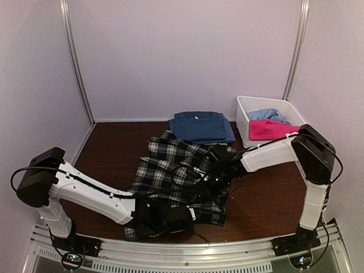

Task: Fold and stack the mixed laundry pile
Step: Pick up the flattened skirt from the center of the board.

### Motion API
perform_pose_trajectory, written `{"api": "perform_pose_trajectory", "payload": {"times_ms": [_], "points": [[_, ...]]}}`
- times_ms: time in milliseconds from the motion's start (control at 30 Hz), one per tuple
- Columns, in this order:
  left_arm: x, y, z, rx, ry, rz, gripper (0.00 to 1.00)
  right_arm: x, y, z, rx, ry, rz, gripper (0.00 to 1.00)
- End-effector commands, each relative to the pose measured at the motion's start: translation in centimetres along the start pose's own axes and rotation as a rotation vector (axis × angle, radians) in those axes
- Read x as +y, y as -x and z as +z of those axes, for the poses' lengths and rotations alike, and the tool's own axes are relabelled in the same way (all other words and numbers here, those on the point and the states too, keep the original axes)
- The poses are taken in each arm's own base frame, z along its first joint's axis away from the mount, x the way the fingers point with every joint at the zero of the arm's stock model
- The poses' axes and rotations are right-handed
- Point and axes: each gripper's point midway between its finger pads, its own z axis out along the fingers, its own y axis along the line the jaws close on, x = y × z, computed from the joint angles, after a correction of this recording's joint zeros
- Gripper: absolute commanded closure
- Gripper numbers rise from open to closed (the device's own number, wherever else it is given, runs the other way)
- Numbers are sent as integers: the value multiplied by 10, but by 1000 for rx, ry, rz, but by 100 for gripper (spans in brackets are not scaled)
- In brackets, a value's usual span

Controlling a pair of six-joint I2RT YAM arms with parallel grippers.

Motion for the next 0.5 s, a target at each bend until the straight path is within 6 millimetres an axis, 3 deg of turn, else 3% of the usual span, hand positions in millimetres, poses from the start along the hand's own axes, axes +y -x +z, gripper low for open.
{"api": "perform_pose_trajectory", "payload": {"times_ms": [0, 100, 167, 333, 467], "points": [[-4, 24, -25, -141, -195, -61, 90, 9, 10, -69, -220, -233, -149, 36], [-2, 28, -24, -153, -280, -113, 95, 31, 8, -115, -409, -285, -232, 31], [3, 33, -24, -171, -344, -151, 96, 44, -4, -136, -514, -283, -283, 30], [20, 47, -28, -211, -501, -230, 98, 54, -39, -149, -607, -377, -423, 26], [31, 54, -27, -216, -615, -262, 97, 52, -54, -132, -536, -495, -511, 24]]}}
